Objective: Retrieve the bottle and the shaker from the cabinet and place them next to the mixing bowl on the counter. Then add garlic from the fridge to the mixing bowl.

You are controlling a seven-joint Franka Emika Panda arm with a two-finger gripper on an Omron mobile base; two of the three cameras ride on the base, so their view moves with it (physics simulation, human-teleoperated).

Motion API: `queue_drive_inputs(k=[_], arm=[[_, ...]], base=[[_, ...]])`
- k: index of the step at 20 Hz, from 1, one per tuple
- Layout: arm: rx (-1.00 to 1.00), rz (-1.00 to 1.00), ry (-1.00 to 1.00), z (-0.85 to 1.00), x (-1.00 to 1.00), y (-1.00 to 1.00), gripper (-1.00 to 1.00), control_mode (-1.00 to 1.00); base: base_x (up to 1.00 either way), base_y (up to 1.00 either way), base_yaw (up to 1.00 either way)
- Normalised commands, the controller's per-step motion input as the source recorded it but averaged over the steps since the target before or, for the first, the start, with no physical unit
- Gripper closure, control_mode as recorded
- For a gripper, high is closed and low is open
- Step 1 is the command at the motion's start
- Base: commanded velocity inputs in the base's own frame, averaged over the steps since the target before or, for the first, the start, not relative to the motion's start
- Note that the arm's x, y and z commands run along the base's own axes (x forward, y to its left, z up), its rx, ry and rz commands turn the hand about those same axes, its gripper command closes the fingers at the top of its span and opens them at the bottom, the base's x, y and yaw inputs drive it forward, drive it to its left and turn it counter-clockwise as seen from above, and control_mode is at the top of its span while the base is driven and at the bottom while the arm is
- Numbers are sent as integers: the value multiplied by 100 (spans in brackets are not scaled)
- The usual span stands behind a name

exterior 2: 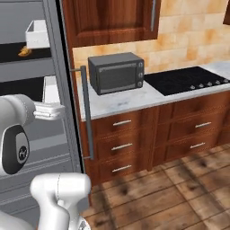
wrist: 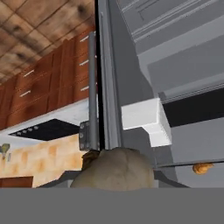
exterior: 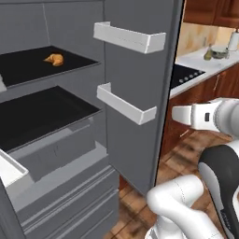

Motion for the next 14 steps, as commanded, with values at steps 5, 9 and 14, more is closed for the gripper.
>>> queue_drive_inputs(k=[5, 9, 14], arm=[[0, 0, 0, 0, 0, 0, 100, 100], [0, 0, 0, 0, 0, 0, 100, 100], [0, 0, 0, 0, 0, 0, 100, 100]], base=[[-100, -26, -49], [-93, -36, -51], [-81, -41, -52]])
